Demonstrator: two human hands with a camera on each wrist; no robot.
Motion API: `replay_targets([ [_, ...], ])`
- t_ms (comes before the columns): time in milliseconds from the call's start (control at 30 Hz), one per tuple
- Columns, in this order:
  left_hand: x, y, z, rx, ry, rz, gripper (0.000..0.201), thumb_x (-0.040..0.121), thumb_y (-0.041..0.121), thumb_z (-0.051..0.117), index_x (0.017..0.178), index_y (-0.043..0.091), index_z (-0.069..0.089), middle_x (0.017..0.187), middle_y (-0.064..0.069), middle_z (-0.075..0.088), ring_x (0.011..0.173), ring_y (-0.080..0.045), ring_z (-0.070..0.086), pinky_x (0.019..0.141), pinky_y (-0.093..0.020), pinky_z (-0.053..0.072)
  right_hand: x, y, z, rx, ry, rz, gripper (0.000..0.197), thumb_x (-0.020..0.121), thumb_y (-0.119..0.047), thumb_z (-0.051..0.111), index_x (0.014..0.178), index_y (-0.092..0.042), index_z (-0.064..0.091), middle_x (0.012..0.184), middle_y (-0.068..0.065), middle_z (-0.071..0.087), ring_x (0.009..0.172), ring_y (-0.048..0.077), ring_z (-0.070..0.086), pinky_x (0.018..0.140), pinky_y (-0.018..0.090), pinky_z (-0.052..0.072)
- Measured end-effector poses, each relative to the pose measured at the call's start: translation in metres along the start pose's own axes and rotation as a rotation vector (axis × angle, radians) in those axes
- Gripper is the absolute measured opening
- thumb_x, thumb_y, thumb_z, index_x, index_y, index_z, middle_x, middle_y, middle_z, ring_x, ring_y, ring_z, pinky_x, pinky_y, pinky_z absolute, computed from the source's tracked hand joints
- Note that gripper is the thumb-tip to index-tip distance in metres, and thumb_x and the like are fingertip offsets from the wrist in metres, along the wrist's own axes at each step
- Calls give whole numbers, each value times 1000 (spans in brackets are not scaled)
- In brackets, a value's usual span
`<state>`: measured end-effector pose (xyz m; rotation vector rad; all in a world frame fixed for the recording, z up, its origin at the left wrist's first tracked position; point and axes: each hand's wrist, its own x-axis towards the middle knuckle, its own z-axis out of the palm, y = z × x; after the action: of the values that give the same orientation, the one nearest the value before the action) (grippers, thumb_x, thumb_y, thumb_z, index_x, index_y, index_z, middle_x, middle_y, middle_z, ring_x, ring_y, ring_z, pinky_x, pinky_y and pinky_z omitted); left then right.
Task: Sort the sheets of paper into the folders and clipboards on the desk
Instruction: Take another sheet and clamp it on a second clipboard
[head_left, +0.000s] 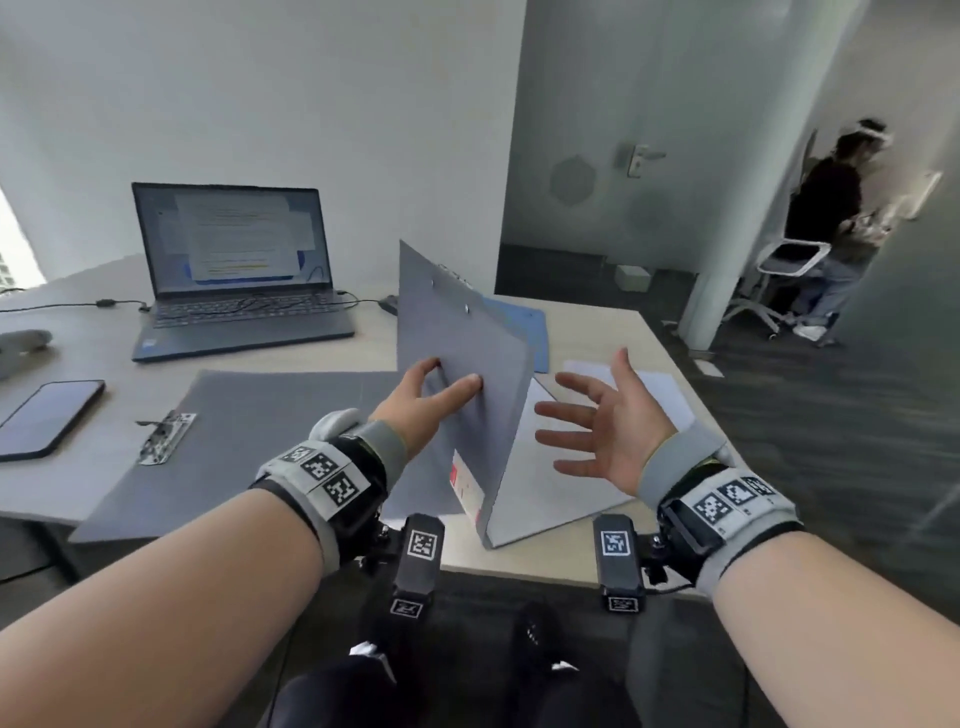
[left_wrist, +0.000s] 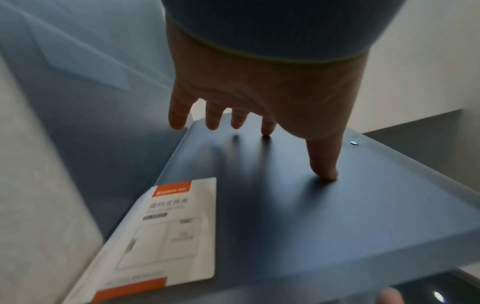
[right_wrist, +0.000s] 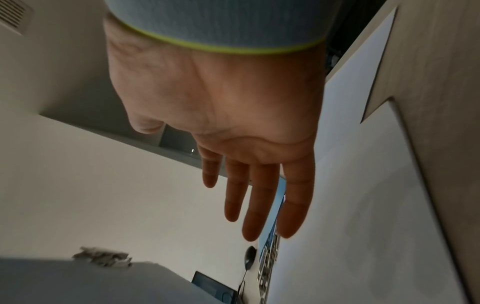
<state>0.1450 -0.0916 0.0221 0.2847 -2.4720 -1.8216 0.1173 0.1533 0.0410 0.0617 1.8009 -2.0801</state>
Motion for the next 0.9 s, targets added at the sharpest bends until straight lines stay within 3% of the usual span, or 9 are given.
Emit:
replay_targets([
  [100,15,1,32,167,6,44,86,76,63,70,149,39,31,156,0,33,139,-24,39,106,-32,36,0,-6,-17,88,11,-73,71,81,-85,27,123,-39,62,118,0,72,107,33,69,96,58,47],
  [200,30,-8,59,476,-38,-17,84,69,74,63,143,47,35,160,-8,19,142,-35,32,114,-41,32,4,-10,-31,63,149,-210,48,90,-70,41,114,-38,69,113,-5,72,108,24,66,96,50,51],
  [267,36,-19,71,669,-59,-89,84,63,79,56,139,50,38,153,-10,22,140,-40,27,114,-50,28,10,-9,-44,-170,310,-289,30,91,-50,56,112,-34,70,113,-6,72,106,18,65,97,45,53],
  [367,39,-33,82,724,-34,-193,94,58,80,58,143,47,34,149,-12,20,140,-39,21,113,-51,29,23,6,-67,-643,392,-250,34,92,-18,62,125,-16,66,125,3,67,103,15,59,91,28,46],
  [467,43,-36,87,610,7,-257,95,64,68,71,147,41,33,144,-10,29,131,-39,38,107,-47,39,36,32,-87,-875,332,-79,44,87,-13,67,131,-9,61,127,7,65,111,20,60,94,26,43],
  [600,54,-27,78,241,122,-310,86,74,40,78,147,31,34,141,-13,47,122,-36,52,94,-42,49,44,53,-93,-1043,355,-20,48,80,-23,73,127,-18,63,120,0,66,113,22,62,101,32,46],
  [700,67,-20,65,-43,218,-374,91,76,27,80,150,22,28,136,-20,52,120,-40,55,96,-43,47,47,55,-88,-1092,349,-21,46,79,-23,72,124,-21,63,120,0,66,106,20,63,95,28,48],
  [800,76,-22,52,-182,256,-482,105,54,36,87,143,9,40,106,-24,65,95,-42,65,89,-58,52,48,52,-86,-1081,309,11,53,78,-22,72,128,-22,57,114,4,64,86,22,64,76,25,48],
  [900,62,-20,45,-350,162,-466,53,67,23,85,107,-3,61,70,-16,67,69,-34,66,75,-56,58,45,46,-84,-1100,263,51,70,78,-25,73,141,-26,45,112,7,62,77,18,60,69,23,44],
])
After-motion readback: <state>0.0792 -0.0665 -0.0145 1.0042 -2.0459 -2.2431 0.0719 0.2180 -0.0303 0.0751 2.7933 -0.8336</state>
